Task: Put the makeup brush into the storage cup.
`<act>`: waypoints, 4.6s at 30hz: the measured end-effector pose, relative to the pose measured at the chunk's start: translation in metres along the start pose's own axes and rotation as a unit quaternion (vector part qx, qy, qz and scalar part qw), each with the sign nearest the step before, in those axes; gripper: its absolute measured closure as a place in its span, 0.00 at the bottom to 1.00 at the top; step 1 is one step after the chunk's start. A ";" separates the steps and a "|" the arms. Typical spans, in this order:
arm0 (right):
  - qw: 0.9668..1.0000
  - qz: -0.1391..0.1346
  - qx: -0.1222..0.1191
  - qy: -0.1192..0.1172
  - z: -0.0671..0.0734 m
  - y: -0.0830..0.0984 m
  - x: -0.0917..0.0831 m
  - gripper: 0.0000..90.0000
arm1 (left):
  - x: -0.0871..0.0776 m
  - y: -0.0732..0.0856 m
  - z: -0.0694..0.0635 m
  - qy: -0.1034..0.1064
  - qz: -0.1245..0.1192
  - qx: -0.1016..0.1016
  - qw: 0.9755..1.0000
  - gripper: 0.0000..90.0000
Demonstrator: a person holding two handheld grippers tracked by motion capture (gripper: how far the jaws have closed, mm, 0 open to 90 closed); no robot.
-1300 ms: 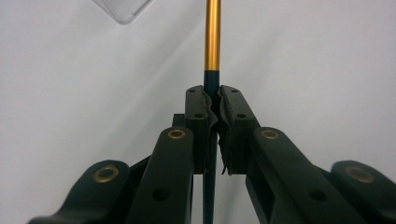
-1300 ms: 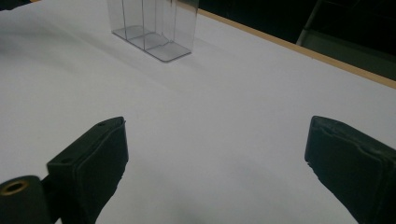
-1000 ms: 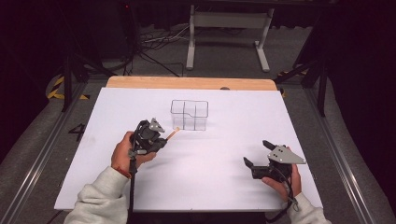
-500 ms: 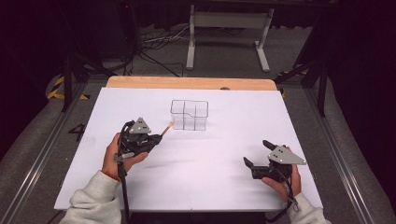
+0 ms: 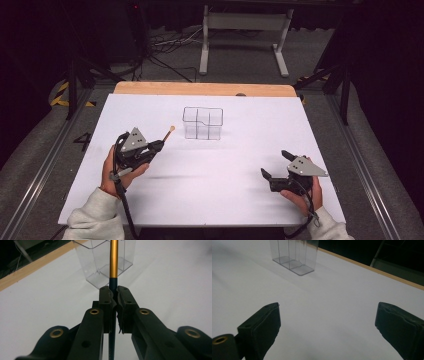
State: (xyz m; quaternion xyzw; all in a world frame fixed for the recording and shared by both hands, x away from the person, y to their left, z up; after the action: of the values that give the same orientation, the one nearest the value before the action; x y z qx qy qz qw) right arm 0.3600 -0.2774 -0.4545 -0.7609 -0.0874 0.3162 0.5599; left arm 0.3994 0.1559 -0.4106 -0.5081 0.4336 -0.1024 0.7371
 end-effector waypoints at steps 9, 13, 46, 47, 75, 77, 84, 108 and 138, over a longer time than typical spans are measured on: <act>1.000 0.001 0.003 0.000 -0.001 0.001 0.001 0.08 | -0.001 -0.001 0.005 -0.014 -0.043 -0.009 0.999 0.92; 1.000 0.001 0.003 -0.001 -0.001 0.001 0.001 0.08 | -0.002 -0.003 0.007 -0.016 -0.062 -0.013 0.998 0.92; 1.000 -0.009 0.008 -0.002 -0.002 -0.001 -0.001 0.07 | 0.008 -0.034 0.017 0.007 -0.192 -0.065 0.979 0.92; 1.000 -0.010 0.008 -0.002 -0.002 -0.001 -0.001 0.07 | 0.007 -0.038 0.017 0.007 -0.199 -0.063 0.978 0.92; 1.000 -0.015 0.020 -0.005 -0.004 0.000 -0.002 0.08 | 0.011 -0.101 0.016 0.033 -0.256 -0.045 0.965 0.92; 1.000 -0.015 0.020 -0.004 -0.004 0.000 -0.002 0.08 | 0.013 -0.105 0.014 0.035 -0.256 -0.040 0.965 0.92; 1.000 -0.015 0.020 -0.005 -0.005 0.000 -0.002 0.08 | 0.022 -0.114 0.010 0.044 -0.257 -0.034 0.965 0.92; 1.000 -0.015 0.012 -0.007 -0.003 -0.001 -0.002 0.08 | 0.046 -0.130 0.011 0.052 -0.261 -0.033 0.963 0.92; 1.000 -0.017 0.008 -0.010 -0.002 -0.002 -0.002 0.07 | 0.081 -0.151 0.005 0.070 -0.252 -0.020 0.965 0.92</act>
State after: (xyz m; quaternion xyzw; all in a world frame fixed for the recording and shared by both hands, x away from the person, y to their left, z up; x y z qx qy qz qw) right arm 0.3599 -0.2796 -0.4519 -0.7516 -0.1035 0.3149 0.5703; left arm 0.4956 0.0413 -0.3272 -0.6074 0.3443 -0.3116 0.6446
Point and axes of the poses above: each handheld gripper's, and its own axes: x roughly forward along the jaws, y roughly out of its underside, z roughly to its left, the point moved 4 cm from there along x, roughly forward along the jaws
